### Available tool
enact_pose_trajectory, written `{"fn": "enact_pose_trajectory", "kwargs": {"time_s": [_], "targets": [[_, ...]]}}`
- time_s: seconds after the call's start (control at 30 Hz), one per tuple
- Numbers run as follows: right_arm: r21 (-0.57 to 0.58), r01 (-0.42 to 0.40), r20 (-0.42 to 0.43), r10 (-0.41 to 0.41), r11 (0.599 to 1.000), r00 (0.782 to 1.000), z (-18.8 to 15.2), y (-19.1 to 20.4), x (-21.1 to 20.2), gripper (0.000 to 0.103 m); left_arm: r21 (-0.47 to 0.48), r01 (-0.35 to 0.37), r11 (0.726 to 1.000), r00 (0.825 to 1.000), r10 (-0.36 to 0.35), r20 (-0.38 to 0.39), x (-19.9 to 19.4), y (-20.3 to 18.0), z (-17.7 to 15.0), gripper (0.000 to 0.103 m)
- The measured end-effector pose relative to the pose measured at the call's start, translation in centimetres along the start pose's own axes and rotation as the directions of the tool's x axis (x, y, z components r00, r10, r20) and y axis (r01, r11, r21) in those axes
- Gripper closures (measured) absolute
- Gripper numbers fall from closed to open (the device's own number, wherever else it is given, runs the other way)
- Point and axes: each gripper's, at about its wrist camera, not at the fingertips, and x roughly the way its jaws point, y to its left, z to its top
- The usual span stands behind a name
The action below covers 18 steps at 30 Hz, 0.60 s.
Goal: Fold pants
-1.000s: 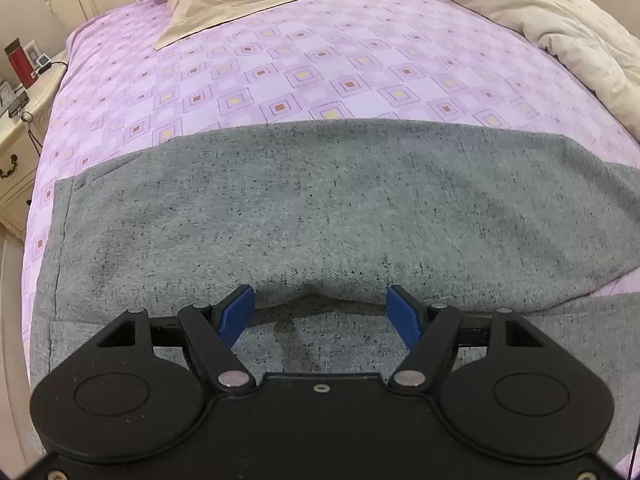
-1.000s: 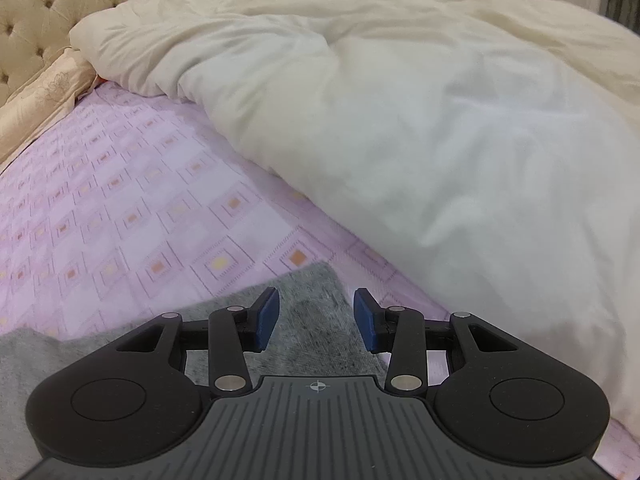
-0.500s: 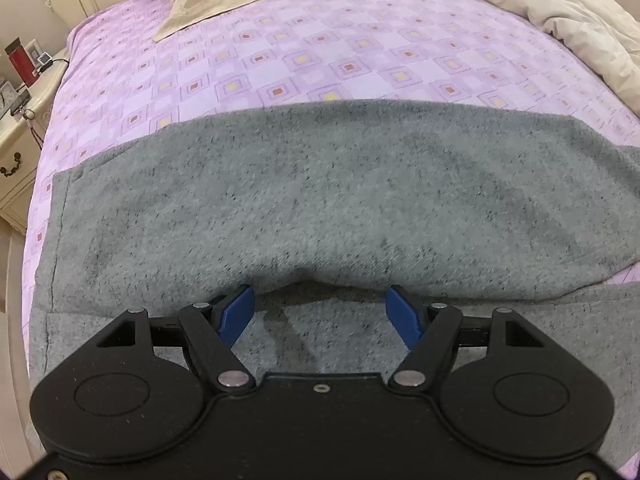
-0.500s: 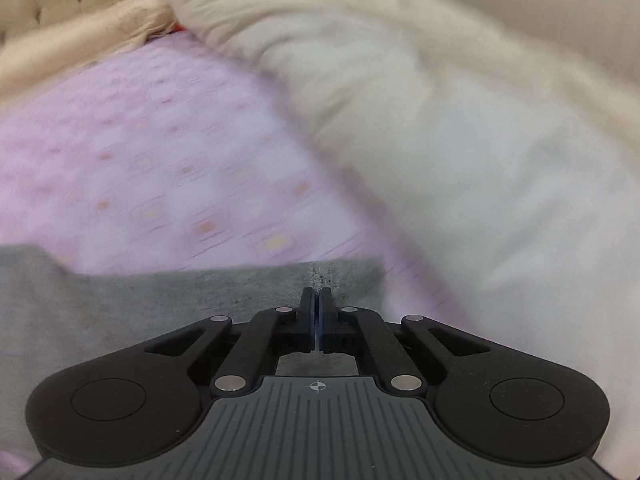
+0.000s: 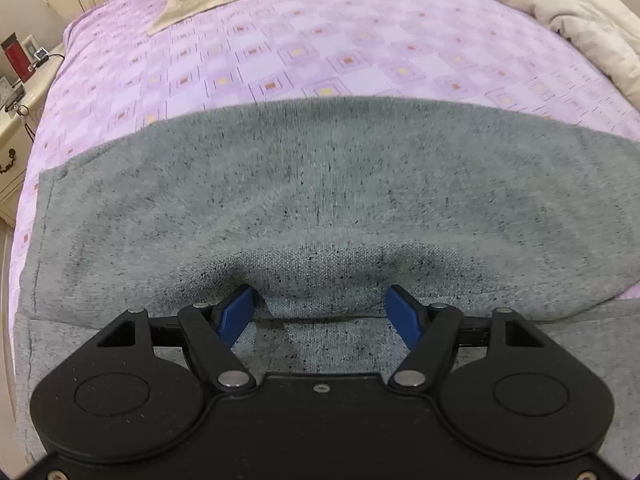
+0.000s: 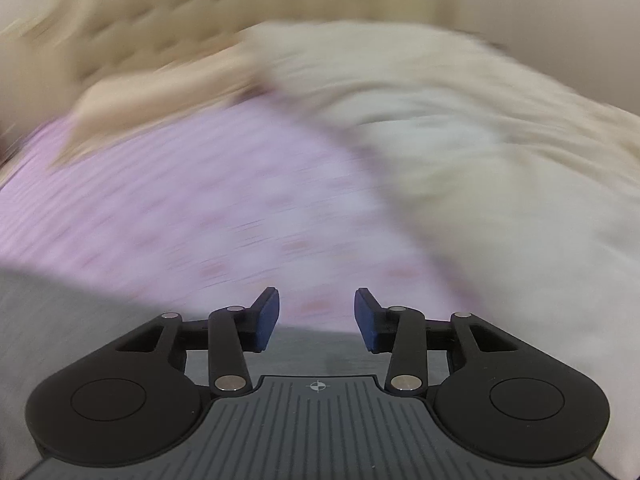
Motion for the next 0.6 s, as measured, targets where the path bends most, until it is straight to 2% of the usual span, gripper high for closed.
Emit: {"fn": "enact_pose_trajectory", "kwargs": {"time_s": [0.17, 0.23, 0.3, 0.43, 0.53, 0.6], "targets": [[-0.192, -0.108, -0.112, 0.087, 0.975, 0.990, 1.3, 5.1, 4.0, 0.061, 0.021, -0.006, 1.000, 1.000, 0.006, -0.001, 1.0, -0.1, 0.3, 0.024], [-0.263, -0.150, -0.165, 0.109, 0.953, 0.980, 1.7, 6.8, 5.5, 0.059, 0.017, 0.008, 1.000, 1.000, -0.007, -0.011, 1.2, 0.1, 0.5, 0.024], [-0.330, -0.185, -0.214, 0.117, 0.926, 0.970, 1.8, 8.6, 6.8, 0.047, 0.012, 0.020, 1.000, 1.000, -0.020, -0.021, 1.4, 0.4, 0.8, 0.024], [-0.441, -0.259, -0.298, 0.132, 0.860, 0.945, 1.7, 11.1, 8.6, 0.045, 0.018, 0.026, 1.000, 0.999, -0.026, -0.020, 1.6, 0.4, 0.9, 0.023], [-0.448, -0.298, -0.309, 0.167, 0.843, 0.936, 2.3, 11.2, 9.1, 0.043, 0.019, 0.025, 1.000, 1.000, -0.024, -0.012, 1.6, 0.3, 0.8, 0.023], [-0.385, -0.313, -0.339, 0.183, 0.868, 0.923, 2.6, 10.7, 9.5, 0.043, 0.021, 0.025, 0.999, 1.000, -0.025, -0.009, 1.6, 0.3, 0.7, 0.023]]}}
